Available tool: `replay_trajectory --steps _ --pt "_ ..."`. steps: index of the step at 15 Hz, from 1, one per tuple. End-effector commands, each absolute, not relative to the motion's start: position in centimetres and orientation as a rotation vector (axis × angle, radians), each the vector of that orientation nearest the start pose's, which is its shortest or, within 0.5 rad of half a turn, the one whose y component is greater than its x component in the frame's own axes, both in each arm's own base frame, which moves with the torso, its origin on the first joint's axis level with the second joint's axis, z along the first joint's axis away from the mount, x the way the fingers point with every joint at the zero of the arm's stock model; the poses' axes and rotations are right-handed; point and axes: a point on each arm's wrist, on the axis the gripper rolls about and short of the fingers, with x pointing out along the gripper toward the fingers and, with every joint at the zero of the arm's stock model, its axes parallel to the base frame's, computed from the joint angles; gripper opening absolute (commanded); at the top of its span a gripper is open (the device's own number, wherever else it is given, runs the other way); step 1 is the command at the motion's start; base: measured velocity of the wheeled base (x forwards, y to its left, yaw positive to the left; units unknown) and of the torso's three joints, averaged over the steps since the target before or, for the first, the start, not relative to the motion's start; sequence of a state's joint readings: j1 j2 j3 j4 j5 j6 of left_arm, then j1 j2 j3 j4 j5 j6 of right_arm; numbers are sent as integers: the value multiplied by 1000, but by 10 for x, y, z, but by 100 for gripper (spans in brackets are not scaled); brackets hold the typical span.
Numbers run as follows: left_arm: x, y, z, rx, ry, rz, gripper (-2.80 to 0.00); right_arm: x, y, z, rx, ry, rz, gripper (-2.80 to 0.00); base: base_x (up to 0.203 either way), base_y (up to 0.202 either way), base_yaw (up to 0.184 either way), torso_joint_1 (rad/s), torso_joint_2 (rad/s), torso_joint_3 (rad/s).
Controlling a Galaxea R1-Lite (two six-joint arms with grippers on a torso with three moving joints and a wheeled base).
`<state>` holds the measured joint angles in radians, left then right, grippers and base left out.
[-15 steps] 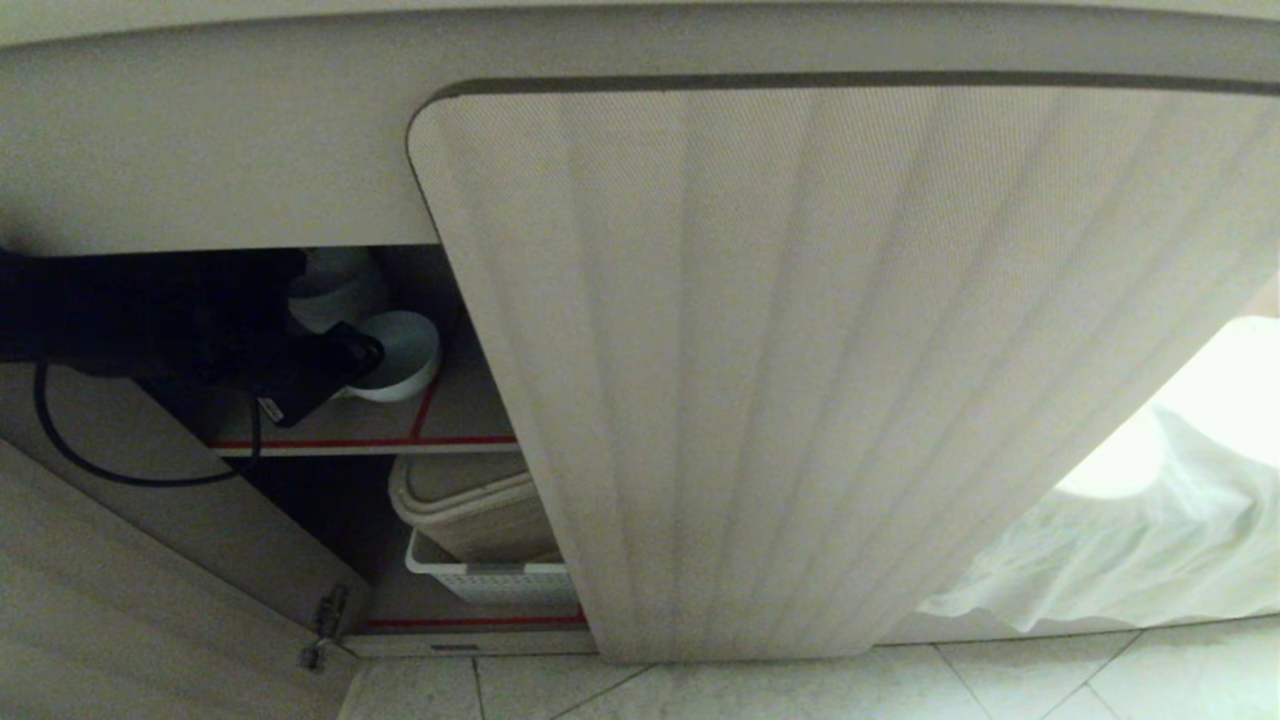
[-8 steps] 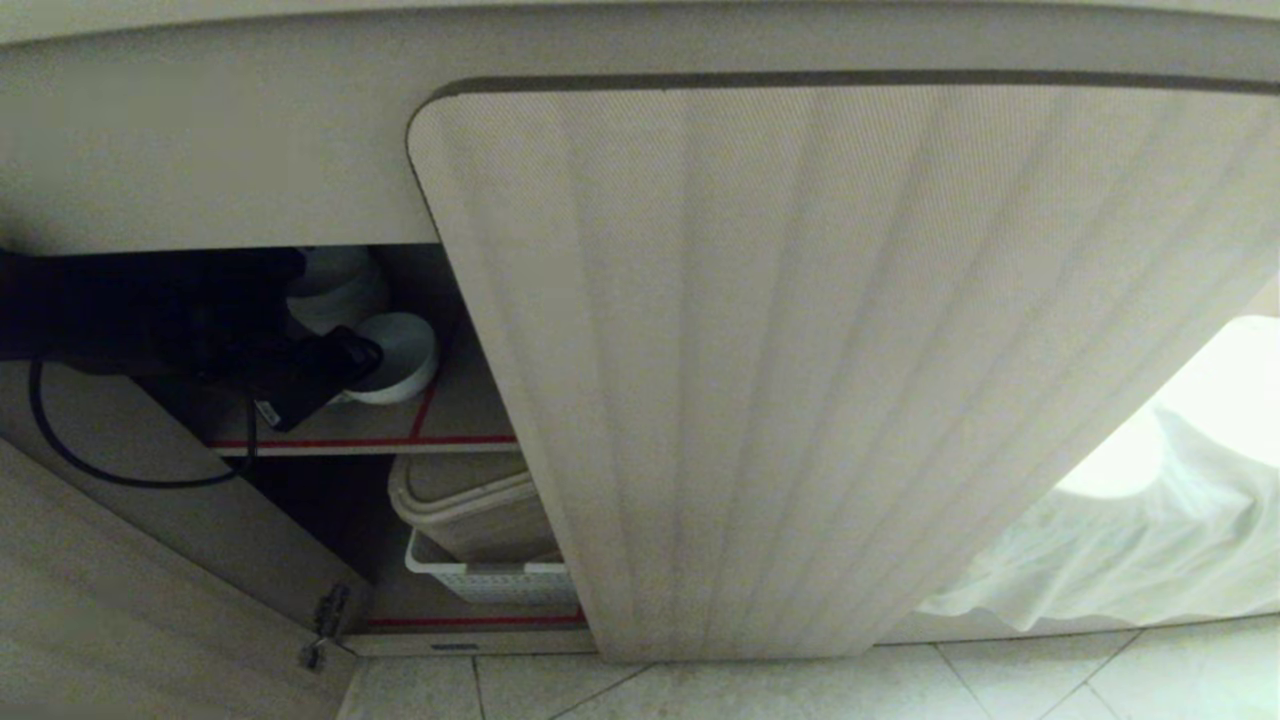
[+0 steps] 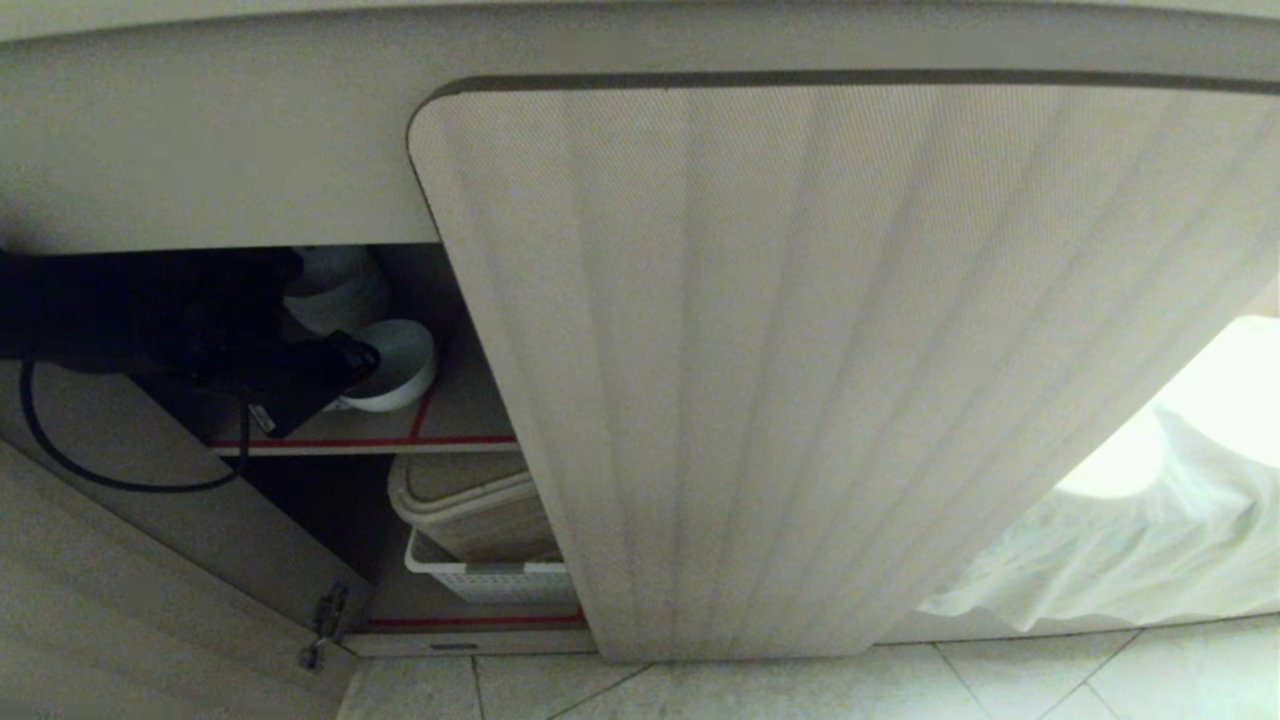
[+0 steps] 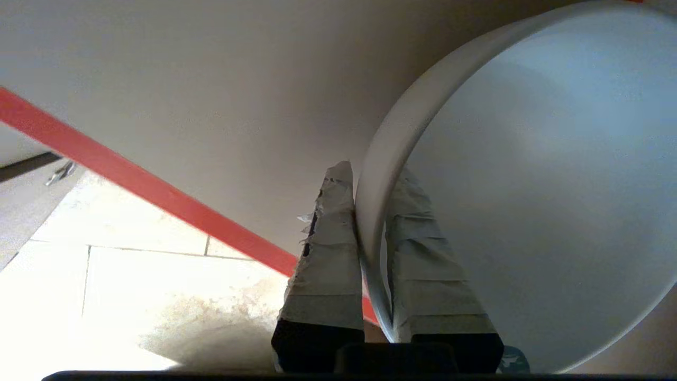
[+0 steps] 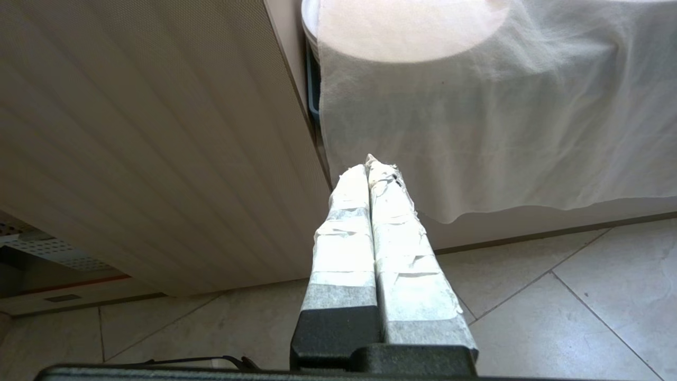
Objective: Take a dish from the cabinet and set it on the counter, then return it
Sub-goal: Take the bowl from the cabinet
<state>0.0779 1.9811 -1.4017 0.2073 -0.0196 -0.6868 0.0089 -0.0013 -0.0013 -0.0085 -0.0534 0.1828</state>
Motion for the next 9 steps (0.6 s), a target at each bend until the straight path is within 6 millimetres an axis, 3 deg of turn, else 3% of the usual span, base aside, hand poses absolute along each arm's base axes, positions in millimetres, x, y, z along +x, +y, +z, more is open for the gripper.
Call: replay_trajectory --steps 1,9 --pt "373 28 177 -691 734 322 -280 -23 -1 77 184 -15 -43 -280 0 0 0 0 0 0" --pt "359 19 194 -685 736 300 -280 -23 -1 77 184 -15 -43 -280 0 0 0 0 0 0"
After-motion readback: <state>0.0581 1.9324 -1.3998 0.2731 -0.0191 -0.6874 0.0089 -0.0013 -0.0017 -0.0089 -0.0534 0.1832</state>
